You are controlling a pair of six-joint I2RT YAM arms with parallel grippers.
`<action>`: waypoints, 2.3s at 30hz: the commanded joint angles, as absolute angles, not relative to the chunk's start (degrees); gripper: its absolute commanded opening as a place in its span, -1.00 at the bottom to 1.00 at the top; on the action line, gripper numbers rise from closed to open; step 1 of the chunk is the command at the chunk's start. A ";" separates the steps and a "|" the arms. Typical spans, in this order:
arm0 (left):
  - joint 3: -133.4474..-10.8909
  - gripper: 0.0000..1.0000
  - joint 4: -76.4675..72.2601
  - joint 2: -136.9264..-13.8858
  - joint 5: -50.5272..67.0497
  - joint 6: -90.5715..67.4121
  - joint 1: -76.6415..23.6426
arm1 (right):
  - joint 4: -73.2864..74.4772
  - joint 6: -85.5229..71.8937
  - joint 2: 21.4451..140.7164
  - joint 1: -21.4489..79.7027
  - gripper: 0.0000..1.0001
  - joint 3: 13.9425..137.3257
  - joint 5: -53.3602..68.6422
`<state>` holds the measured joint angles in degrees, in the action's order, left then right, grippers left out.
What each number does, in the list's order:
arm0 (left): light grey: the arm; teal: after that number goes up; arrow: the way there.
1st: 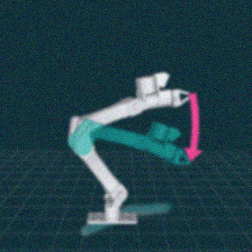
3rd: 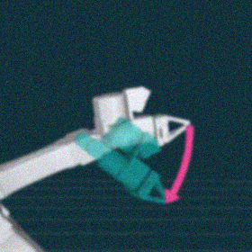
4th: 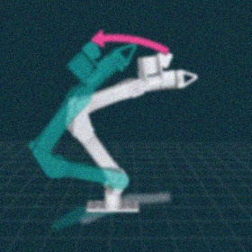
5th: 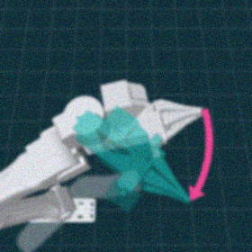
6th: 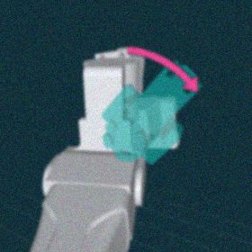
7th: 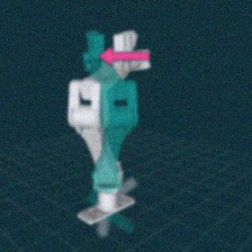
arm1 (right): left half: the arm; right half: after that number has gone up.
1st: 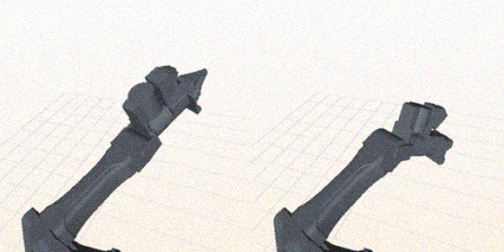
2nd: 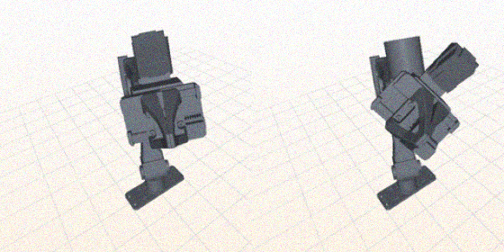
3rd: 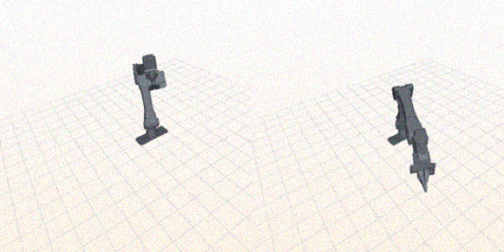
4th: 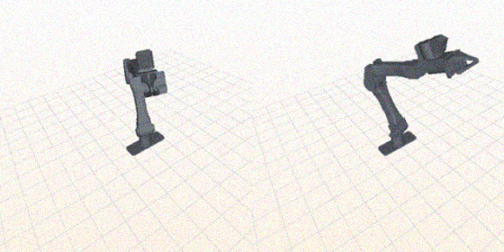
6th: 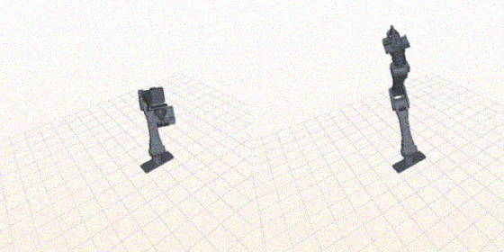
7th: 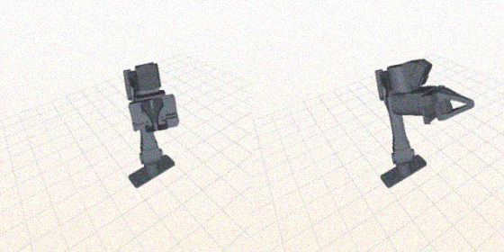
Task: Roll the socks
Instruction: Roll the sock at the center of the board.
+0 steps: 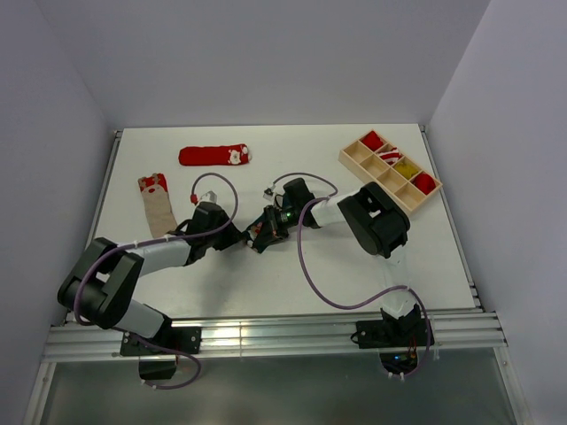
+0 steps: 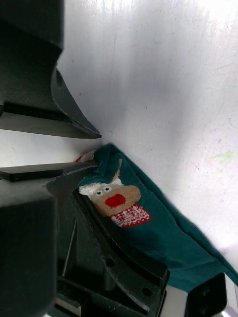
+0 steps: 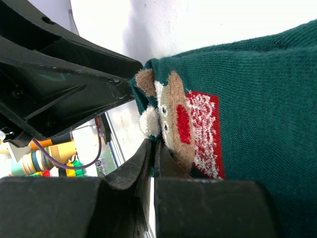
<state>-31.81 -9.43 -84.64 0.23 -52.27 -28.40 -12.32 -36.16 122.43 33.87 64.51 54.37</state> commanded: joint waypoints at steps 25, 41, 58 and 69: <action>-32.61 -0.54 -18.63 -87.53 5.36 -57.39 -28.74 | -10.37 -35.86 124.72 33.66 -1.00 66.88 53.35; -32.96 -0.71 -13.54 -94.30 0.26 -61.70 -28.74 | -2.46 -30.59 119.27 34.01 -0.78 66.80 47.64; -34.01 -0.81 -11.60 -94.75 -1.41 -60.82 -29.79 | 0.18 -22.41 99.06 38.84 -0.46 58.01 29.44; -34.54 -0.81 -10.81 -94.57 -1.76 -60.47 -30.50 | -12.56 -29.44 106.52 40.96 -0.63 58.71 37.44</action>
<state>-34.79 -17.96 -92.53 0.47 -62.52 -29.93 -7.09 -27.27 104.09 40.80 58.43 35.68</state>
